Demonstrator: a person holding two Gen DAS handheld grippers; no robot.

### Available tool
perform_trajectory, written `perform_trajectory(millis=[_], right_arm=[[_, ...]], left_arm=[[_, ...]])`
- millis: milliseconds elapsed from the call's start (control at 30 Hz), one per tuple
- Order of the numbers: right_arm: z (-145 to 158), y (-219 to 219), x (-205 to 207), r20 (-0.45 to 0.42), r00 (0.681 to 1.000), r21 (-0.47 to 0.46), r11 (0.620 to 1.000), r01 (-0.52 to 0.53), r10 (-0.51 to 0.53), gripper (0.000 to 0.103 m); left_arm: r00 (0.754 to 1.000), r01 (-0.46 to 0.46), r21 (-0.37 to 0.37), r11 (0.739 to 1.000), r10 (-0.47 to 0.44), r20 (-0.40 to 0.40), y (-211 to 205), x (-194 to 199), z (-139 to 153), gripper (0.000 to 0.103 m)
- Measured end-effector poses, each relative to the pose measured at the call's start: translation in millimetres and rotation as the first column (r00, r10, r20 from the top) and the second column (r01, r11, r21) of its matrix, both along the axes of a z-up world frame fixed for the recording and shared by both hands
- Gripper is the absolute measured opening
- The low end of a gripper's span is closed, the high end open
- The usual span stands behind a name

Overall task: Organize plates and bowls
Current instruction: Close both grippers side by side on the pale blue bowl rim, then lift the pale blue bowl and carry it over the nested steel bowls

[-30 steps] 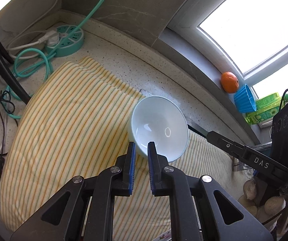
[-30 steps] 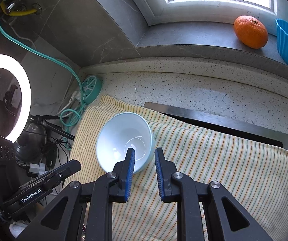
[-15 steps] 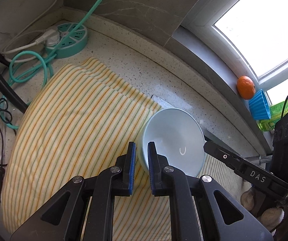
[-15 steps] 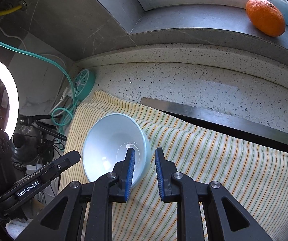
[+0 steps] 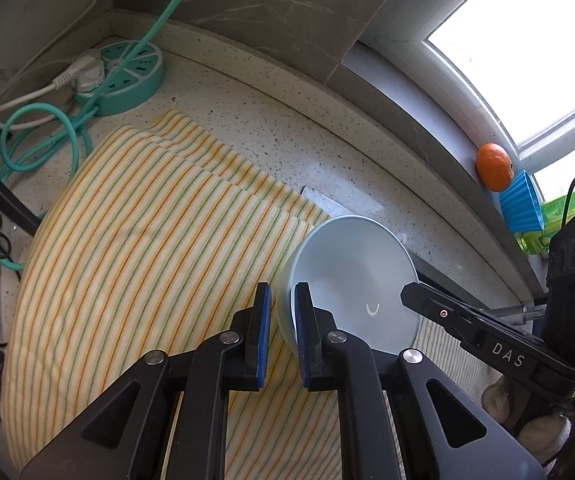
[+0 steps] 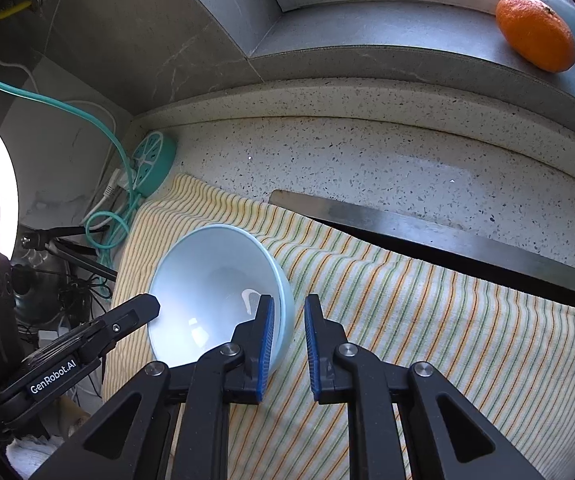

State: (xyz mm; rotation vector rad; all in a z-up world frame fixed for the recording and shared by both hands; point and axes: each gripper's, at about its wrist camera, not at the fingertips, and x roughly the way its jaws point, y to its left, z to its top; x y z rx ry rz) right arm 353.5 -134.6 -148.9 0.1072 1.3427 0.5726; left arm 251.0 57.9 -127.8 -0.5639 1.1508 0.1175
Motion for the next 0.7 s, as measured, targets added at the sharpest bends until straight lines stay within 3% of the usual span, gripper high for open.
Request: perform_trajectory(millis=[433, 700], right_arm=[[-0.1, 2.6, -5.5, 0.008, 1.0, -0.019, 1.0, 0.014, -0.014, 0.006], [16.0, -3.6, -15.0, 0.032, 0.999, -0.011, 1.0, 0.029, -0.028, 0.006]], left_arm=[[1.0, 0.014, -0.026, 1.0, -0.014, 0.014, -0.4, -1.3, -0.5, 0.006], [0.999, 0.026, -0.031, 0.999, -0.025, 0.045, -0.8, -9.8, 13.3, 0.006]])
